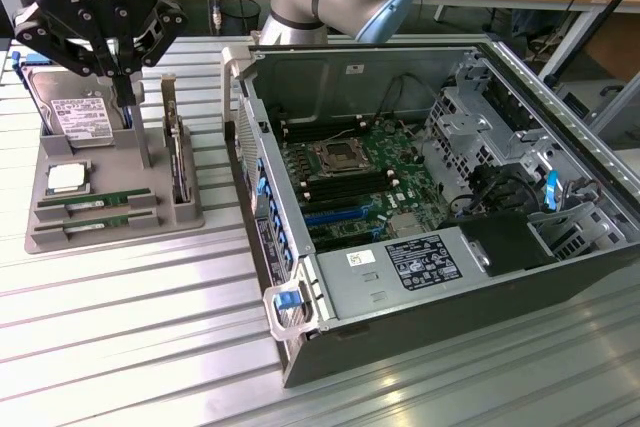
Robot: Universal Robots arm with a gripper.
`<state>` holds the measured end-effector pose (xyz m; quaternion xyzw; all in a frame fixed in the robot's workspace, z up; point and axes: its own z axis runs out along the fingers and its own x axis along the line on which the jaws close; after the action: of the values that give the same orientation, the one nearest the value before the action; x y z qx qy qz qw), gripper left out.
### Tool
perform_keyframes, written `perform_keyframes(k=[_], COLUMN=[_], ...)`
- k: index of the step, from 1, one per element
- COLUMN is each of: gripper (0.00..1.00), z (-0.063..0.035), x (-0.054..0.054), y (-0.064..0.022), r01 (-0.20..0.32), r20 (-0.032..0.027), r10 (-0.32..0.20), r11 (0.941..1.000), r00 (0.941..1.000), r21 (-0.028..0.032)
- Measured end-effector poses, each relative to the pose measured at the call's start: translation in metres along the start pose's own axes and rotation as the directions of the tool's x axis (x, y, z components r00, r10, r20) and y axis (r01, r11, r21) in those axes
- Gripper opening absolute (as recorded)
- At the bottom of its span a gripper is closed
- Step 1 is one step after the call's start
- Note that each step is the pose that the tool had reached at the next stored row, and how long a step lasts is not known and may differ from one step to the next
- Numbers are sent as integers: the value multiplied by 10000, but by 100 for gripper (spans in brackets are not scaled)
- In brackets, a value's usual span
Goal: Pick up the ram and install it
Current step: 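Pick up the ram and move it above insertion slot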
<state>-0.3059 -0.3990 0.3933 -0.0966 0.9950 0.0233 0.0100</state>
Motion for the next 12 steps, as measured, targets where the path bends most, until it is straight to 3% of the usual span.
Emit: perform_keyframes(k=[12], gripper=[11], z=[0], x=[0], y=[0], r01=[832], r20=[-36], r10=[-832], r11=[9965], r00=[9965], r21=[-22])
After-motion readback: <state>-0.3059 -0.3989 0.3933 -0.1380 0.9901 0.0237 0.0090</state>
